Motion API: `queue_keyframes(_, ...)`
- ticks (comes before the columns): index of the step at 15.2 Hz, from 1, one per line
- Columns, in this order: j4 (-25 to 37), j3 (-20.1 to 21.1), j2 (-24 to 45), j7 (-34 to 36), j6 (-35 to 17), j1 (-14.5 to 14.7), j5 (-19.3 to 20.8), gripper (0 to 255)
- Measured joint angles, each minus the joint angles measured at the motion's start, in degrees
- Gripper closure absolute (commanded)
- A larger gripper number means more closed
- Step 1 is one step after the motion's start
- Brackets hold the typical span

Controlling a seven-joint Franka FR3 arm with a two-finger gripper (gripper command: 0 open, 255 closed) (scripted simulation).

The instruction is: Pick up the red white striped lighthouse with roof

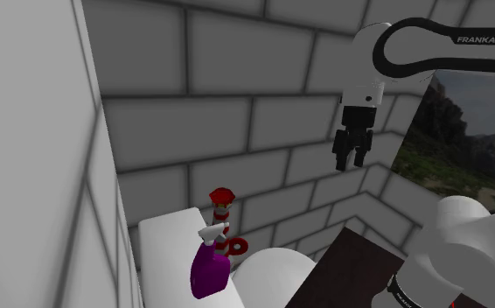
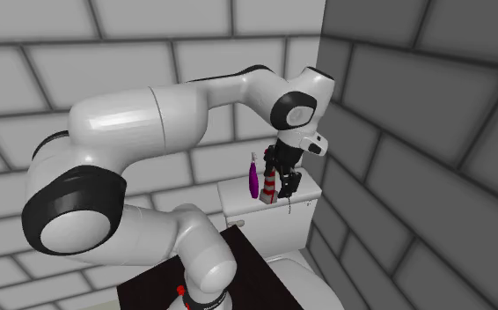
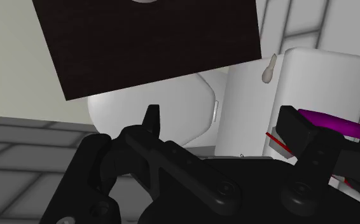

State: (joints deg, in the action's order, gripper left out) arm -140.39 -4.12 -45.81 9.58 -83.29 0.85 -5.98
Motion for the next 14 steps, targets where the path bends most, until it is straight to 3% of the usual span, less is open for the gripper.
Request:
queue_keyframes(4, 1.4, 0.96, 4.2, 0.78, -1.96, 1.1, -2.01, 0)
queue_keyframes(14, 12.6, 5.52, 24.79, 4.47, -8.25, 6.13, -10.97, 0)
